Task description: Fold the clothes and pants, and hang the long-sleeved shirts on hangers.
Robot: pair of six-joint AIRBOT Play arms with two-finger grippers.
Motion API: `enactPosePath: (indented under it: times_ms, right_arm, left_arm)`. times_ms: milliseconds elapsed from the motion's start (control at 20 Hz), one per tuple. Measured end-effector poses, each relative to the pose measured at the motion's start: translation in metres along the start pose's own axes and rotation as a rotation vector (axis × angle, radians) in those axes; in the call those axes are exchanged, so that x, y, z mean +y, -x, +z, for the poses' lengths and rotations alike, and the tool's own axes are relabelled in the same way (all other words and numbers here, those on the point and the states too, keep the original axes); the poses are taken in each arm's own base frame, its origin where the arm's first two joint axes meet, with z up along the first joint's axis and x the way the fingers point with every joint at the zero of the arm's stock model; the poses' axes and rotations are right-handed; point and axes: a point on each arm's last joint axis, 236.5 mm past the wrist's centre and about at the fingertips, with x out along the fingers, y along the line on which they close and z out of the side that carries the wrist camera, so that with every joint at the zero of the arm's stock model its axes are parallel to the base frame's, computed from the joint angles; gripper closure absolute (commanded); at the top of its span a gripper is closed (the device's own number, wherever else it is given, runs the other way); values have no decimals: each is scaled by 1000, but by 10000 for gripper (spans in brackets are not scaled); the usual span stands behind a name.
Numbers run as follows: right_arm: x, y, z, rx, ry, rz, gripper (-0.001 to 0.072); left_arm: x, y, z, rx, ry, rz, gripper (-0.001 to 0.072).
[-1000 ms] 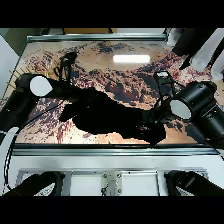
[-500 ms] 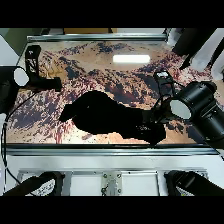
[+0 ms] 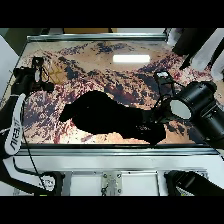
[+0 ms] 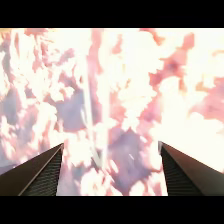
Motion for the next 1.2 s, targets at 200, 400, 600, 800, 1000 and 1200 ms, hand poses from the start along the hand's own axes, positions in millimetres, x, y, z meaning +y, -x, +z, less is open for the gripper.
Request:
enactPosePath:
  times_ms: [200, 400, 600, 800, 1000, 1200]
  right_arm:
    - [0, 0, 0, 0, 0, 0, 679]
    - [0, 0, 0, 0, 0, 0, 679]
    - [0, 0, 0, 0, 0, 0, 679]
    - [0, 0, 0, 0, 0, 0, 679]
    - [0, 0, 0, 0, 0, 0, 679]
    - [0, 0, 0, 0, 0, 0, 679]
  left_arm:
    - [8, -47, 7, 42, -37, 57, 75]
    - [18, -82, 0, 115, -23, 86, 75]
    - [28, -99, -10, 155, 6, 98, 75]
    - [30, -105, -6, 137, 21, 98, 75]
    - [32, -110, -8, 133, 27, 96, 75]
    - [31, -116, -14, 139, 29, 94, 334]
